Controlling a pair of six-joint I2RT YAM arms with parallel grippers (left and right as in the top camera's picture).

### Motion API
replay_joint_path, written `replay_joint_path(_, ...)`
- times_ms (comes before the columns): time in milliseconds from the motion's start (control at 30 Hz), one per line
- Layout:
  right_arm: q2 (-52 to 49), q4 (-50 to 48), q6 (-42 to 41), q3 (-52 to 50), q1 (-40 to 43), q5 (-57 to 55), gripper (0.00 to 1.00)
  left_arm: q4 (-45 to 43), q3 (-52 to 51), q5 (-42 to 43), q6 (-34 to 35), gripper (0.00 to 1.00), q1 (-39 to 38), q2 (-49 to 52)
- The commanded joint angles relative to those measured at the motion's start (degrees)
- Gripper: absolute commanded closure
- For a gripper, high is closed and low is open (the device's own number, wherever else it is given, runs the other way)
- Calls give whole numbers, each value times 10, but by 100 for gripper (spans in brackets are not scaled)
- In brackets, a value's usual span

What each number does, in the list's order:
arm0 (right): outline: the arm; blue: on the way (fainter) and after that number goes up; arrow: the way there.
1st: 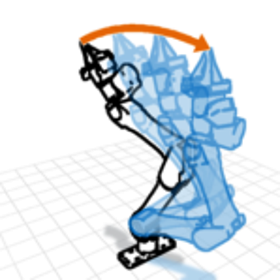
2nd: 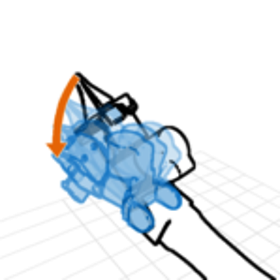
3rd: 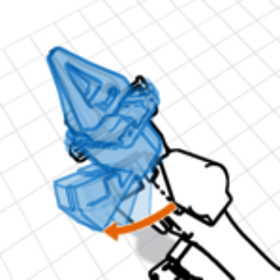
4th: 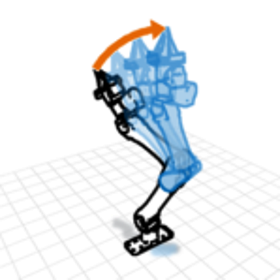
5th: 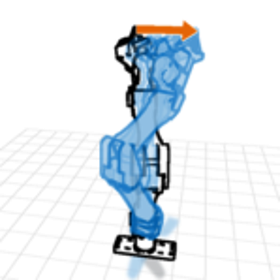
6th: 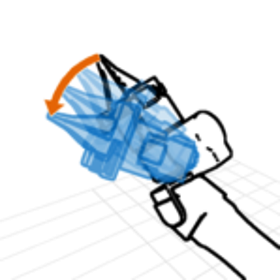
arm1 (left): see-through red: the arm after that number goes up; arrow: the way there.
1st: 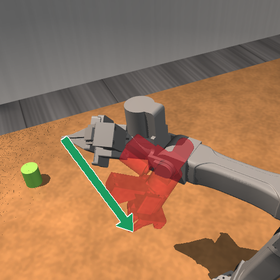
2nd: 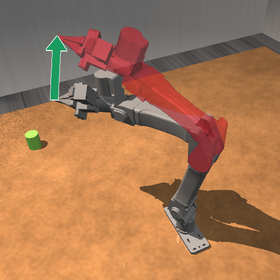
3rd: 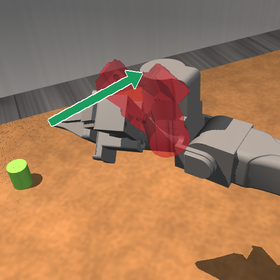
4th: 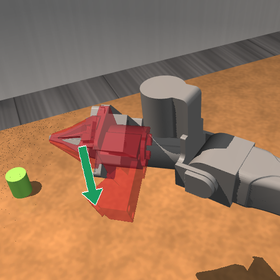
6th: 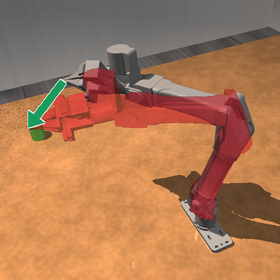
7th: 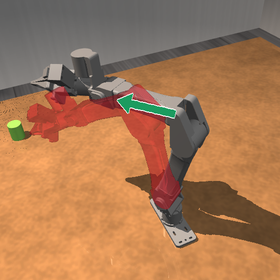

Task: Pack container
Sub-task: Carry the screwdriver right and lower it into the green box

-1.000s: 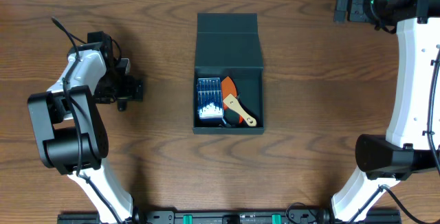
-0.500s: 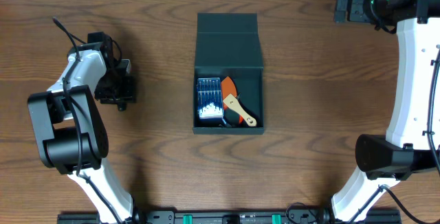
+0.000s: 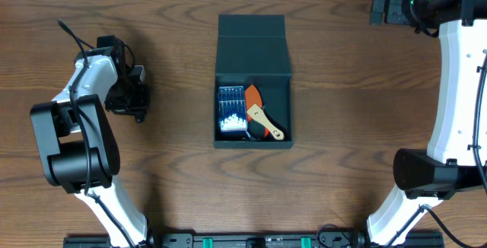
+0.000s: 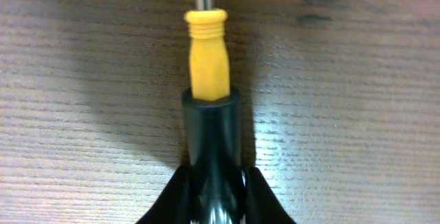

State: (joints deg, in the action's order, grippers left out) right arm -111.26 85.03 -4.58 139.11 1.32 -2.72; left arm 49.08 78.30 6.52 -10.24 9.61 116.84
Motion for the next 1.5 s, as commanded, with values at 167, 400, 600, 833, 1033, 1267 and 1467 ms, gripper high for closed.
replay_joint_path(167, 3, 1, -7, 3, 1, 2, 1, 17, 14, 3, 18, 94, 1, 2)
replay_joint_path(400, 3, 1, -7, 3, 1, 2, 1, 49, 61, 4, 50, 94, 1, -29)
replay_joint_path(600, 3, 1, -7, 3, 1, 2, 1, 76, 102, 4, 55, 94, -3, -105)
replay_joint_path(833, 3, 1, -7, 3, 1, 2, 1, 79, 106, 83, 74, 94, -56, -212)
replay_joint_path(1033, 3, 1, -7, 3, 1, 2, 1, 85, 106, 96, 117, 94, -171, -274)
replay_joint_path(1267, 3, 1, -7, 3, 1, 2, 1, 85, 106, 94, 203, 94, -310, -278)
replay_joint_path(1467, 3, 1, -7, 3, 1, 2, 1, 83, 105, 92, 276, 94, -399, -254)
